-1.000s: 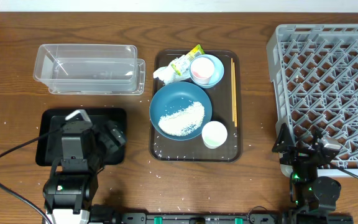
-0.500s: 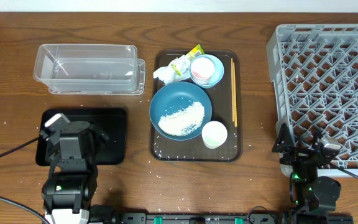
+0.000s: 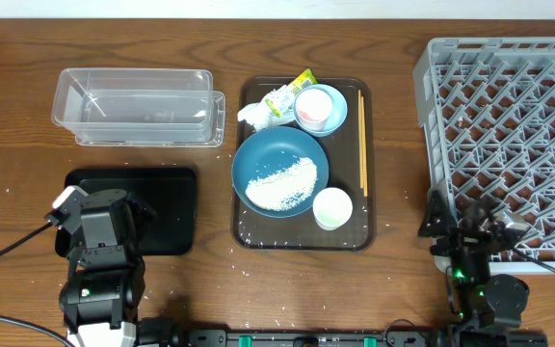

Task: Sort waste into correct bins and load items into the dishwasher rack
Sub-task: 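Move the right gripper over the white paper cup on the tray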

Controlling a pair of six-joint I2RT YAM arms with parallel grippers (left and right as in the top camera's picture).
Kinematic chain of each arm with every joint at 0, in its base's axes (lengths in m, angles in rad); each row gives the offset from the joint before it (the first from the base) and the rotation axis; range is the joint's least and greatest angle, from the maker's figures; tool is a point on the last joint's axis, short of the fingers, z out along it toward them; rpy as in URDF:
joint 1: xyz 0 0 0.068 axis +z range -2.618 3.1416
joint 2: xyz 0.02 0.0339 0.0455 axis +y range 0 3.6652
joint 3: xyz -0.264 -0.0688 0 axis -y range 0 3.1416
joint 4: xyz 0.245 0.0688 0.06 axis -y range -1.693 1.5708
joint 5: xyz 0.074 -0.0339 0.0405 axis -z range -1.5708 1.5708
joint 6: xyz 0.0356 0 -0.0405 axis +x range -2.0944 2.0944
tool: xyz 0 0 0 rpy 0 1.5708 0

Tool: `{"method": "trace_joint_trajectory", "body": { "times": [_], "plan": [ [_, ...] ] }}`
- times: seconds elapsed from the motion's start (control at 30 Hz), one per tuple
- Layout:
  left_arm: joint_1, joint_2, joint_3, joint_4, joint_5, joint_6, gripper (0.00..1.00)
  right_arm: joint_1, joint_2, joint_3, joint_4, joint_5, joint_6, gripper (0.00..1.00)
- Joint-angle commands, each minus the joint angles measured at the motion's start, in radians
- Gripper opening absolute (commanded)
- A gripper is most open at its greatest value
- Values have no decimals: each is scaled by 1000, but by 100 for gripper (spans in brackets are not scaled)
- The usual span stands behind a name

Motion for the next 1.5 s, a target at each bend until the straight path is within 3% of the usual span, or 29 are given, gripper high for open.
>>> {"method": "trace_joint_trajectory", "body": {
  "times": [0.0,0.2,0.4,0.6,0.83,0.97,1.2,1.47],
  "plan": [
    [4,1,19,-3,24,-10,92,-5,-5,-2,6,-333,381,99],
    [4,1,19,-3,24,-10,92,-5,-5,-2,64,-420,685,99],
    [4,1,19,-3,24,-10,92,-5,-5,6,309,-523,676,99],
    [4,1,19,-3,24,-10,92,-5,21,111,248,-516,620,99],
    [4,1,19,-3,24,-10,92,-5,206,381,-9,-521,381,99],
    [4,1,19,-3,24,-10,92,-5,365,585,-239,-511,160,99],
    [4,1,19,-3,24,-10,92,11,598,917,-569,-507,-59,99],
    [4,1,19,-3,24,-10,92,249,730,1147,-877,-188,-176,99]
  ]
}}
